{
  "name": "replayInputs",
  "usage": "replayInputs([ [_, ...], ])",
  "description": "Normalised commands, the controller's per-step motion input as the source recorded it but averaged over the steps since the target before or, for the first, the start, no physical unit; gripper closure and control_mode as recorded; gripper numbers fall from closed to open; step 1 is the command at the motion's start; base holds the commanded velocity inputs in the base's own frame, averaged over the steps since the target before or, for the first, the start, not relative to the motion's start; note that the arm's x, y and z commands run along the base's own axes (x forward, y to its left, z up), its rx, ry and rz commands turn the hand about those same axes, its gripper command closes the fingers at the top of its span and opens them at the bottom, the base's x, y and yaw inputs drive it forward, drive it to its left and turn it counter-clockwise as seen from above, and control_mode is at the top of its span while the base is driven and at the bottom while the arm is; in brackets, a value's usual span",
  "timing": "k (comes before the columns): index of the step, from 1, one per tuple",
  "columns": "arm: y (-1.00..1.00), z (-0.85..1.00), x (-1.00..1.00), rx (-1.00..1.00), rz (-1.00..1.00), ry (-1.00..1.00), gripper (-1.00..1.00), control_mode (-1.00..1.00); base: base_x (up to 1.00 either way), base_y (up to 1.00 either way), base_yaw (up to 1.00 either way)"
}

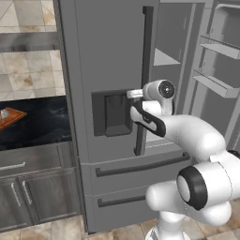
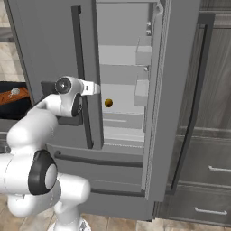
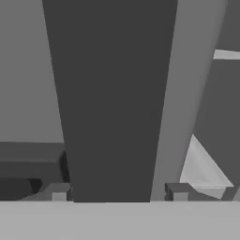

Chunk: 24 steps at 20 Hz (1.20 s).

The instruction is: Retrieve a lemon from the fridge and place it on the cutting board with the fish.

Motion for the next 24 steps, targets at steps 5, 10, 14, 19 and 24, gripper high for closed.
replayInputs([
  [5,0.00,0.16,-0.02,-0.02,-0.16,0.09,1.00,-1.00,0.00,0.00,0.00],
  [10,0.00,0.01,-0.64,0.00,-0.32,0.02,1.00,-1.00,0.00,0.00,0.00],
  [14,0.00,0.00,-0.80,0.03,-0.30,0.08,1.00,-1.00,0.00,0.00,0.00],
  [19,0.37,0.00,-0.83,0.01,-0.30,0.21,1.00,-1.00,0.00,0.00,0.00],
  [24,0.58,0.00,-0.89,0.00,-0.32,0.22,1.00,-1.00,0.00,0.00,0.00],
])
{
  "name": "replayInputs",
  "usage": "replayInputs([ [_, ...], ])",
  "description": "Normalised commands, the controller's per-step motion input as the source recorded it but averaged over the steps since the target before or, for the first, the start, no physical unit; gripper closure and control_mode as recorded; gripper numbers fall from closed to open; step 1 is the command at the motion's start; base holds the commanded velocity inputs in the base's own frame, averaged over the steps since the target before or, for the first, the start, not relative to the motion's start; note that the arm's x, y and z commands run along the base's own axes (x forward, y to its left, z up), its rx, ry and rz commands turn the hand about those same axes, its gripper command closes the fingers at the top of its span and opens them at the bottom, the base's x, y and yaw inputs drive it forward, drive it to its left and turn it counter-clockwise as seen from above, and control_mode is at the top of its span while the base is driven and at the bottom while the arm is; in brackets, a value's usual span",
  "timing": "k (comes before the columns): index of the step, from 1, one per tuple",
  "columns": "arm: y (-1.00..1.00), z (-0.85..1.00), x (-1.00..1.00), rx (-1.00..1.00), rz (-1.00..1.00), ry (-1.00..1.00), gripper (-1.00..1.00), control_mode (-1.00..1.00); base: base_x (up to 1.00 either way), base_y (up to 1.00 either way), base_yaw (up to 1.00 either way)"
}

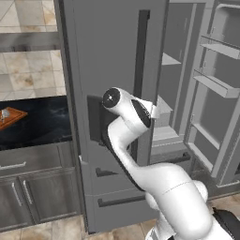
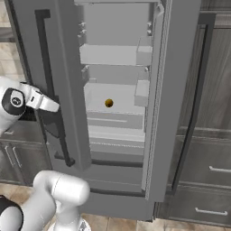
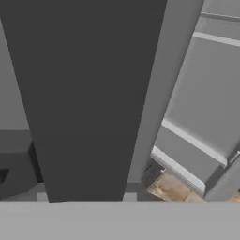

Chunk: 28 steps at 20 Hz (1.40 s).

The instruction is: Retrieve a lemon from the fridge and place it on the cutting board with the fish.

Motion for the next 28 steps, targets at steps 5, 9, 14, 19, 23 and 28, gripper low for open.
replayInputs([
  [5,0.52,-0.05,-0.97,0.00,-0.26,0.15,1.00,-1.00,0.00,0.00,0.00],
  [9,0.55,-0.12,-0.65,-0.01,-0.14,0.01,1.00,-1.00,0.00,0.00,0.00],
  [14,0.45,0.00,0.00,0.00,-0.12,0.00,-1.00,-1.00,0.00,0.00,0.00],
  [19,0.25,0.00,0.00,0.00,-0.08,0.02,-1.00,-1.00,0.00,0.00,0.00],
  [23,0.06,-0.04,0.00,-0.01,0.00,0.03,-1.00,-1.00,0.00,0.00,0.00],
  [28,0.22,-0.02,-0.13,-0.03,0.00,0.06,-1.00,-1.00,0.00,0.00,0.00],
])
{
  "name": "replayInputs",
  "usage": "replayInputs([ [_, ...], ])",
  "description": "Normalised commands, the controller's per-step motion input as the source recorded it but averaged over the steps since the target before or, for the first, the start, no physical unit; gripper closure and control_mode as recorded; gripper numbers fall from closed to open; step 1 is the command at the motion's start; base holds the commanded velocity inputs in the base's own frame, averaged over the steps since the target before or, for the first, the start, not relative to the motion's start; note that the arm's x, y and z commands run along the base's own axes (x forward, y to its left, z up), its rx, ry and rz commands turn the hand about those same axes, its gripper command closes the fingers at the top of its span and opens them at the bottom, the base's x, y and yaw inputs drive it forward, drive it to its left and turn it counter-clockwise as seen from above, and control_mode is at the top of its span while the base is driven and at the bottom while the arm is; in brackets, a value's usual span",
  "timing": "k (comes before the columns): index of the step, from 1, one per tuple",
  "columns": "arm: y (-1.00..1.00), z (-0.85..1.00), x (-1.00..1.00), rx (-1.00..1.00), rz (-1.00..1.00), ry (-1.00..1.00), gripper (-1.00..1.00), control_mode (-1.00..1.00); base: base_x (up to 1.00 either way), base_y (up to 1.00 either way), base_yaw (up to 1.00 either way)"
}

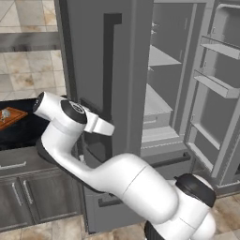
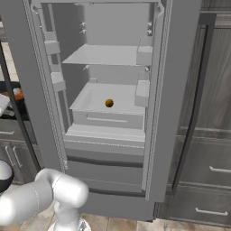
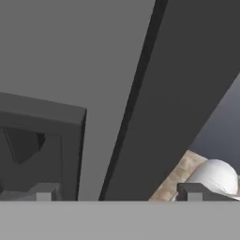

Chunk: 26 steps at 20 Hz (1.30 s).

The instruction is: Retrieve a lemon from the fridge and place it on the cutting board with the fish.

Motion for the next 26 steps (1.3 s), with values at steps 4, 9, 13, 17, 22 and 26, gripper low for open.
replayInputs([
  [4,0.14,-0.01,-0.33,-0.02,0.00,0.03,-1.00,-1.00,0.00,0.00,0.00],
  [9,-0.31,0.03,-1.00,0.03,0.00,-0.11,-1.00,-1.00,0.00,0.00,0.00],
  [13,-0.67,0.04,-1.00,0.07,0.00,-0.08,-1.00,-1.00,0.00,0.00,0.00],
  [17,-0.69,0.05,-0.66,0.05,0.03,-0.05,-1.00,-1.00,0.00,0.00,0.00],
  [22,-1.00,0.00,0.03,0.28,0.22,0.03,-1.00,-1.00,0.00,0.00,0.00],
  [26,-1.00,0.00,0.06,0.23,0.07,0.13,-1.00,-1.00,0.00,0.00,0.00],
])
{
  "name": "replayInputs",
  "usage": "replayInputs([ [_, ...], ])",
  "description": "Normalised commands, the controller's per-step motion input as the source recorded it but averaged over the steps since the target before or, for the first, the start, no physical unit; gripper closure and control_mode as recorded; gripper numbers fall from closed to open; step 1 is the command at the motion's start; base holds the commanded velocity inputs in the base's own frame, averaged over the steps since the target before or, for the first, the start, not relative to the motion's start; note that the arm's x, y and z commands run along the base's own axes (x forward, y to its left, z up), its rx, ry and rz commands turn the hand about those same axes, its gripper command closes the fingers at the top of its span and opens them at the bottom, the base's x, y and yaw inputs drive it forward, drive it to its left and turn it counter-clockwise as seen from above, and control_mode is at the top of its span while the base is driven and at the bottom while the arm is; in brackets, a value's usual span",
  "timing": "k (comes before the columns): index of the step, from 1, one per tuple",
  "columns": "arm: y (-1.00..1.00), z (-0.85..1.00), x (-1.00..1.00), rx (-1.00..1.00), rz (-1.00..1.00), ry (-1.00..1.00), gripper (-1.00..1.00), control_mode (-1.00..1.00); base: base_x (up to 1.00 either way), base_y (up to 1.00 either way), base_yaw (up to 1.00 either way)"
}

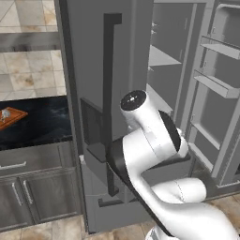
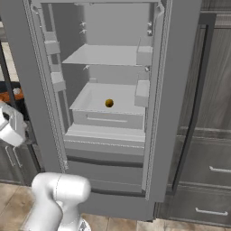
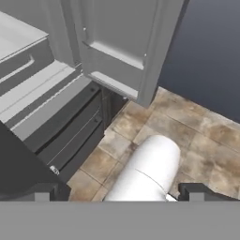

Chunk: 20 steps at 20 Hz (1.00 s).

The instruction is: Retrieve a lemon from the fridge and place it on the cutting board with the fish.

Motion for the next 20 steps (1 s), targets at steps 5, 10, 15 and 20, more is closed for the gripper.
replayInputs([
  [5,-0.91,0.00,0.07,0.23,0.04,0.11,-1.00,-1.00,0.00,0.00,0.00],
  [10,-0.71,-0.13,0.36,0.29,0.02,0.10,-1.00,-1.00,0.00,0.00,0.00],
  [15,-0.08,-0.28,0.59,0.23,0.00,0.08,-1.00,-1.00,0.00,0.00,0.00],
  [20,0.13,-0.44,0.65,0.25,0.00,0.26,-1.00,-1.00,0.00,0.00,0.00],
])
